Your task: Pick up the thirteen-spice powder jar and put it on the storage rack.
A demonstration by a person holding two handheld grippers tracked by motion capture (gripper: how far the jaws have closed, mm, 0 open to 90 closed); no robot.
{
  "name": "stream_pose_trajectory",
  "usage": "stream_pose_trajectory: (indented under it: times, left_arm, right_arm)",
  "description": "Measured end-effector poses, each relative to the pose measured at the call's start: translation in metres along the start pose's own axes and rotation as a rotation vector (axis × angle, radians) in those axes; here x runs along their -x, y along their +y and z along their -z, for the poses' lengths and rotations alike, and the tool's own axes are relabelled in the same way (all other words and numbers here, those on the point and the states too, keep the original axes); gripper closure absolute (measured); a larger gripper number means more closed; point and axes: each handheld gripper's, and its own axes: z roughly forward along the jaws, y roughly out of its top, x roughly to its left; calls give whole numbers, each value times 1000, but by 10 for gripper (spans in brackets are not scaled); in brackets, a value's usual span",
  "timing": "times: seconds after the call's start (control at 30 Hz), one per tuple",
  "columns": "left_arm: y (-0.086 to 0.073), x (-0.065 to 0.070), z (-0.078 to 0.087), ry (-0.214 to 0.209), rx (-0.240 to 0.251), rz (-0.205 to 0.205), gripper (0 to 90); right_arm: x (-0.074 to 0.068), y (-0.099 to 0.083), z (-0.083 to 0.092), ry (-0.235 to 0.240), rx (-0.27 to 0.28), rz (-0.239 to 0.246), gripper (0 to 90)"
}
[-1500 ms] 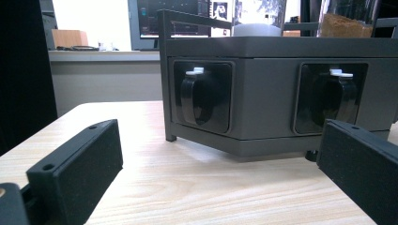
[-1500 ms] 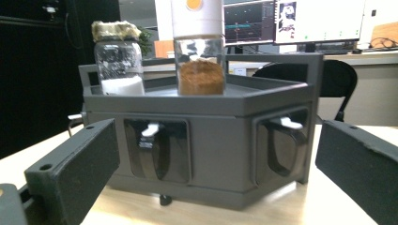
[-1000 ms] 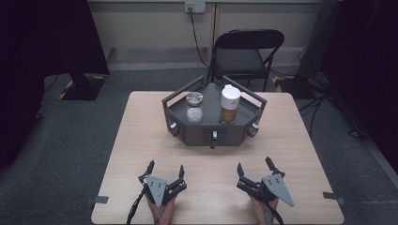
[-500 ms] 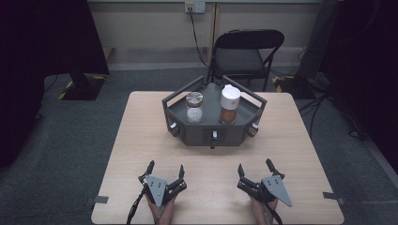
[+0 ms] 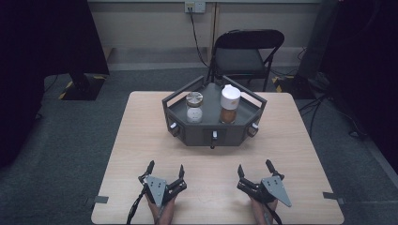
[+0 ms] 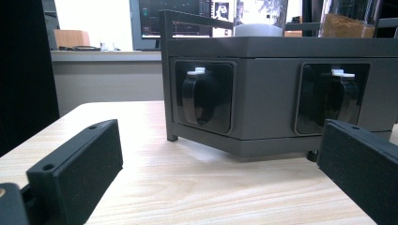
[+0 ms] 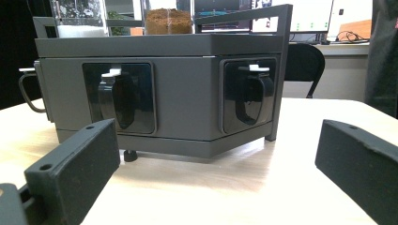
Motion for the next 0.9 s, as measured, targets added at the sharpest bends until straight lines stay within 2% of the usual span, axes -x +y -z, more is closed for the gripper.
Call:
stream_pose_trajectory:
  times: [0.27,0.47,0.9]
  left_arm:
    - [0,0,0,0,0,0,0]
    - [0,0,0,0,0,0,0]
    - [0,0,0,0,0,0,0]
  right_arm:
    - [1,-3,1,-5,0,-9,0]
    - [-3,-6,3,-11,15,18,0]
    - [-3,-8,4,-17,28,18,0]
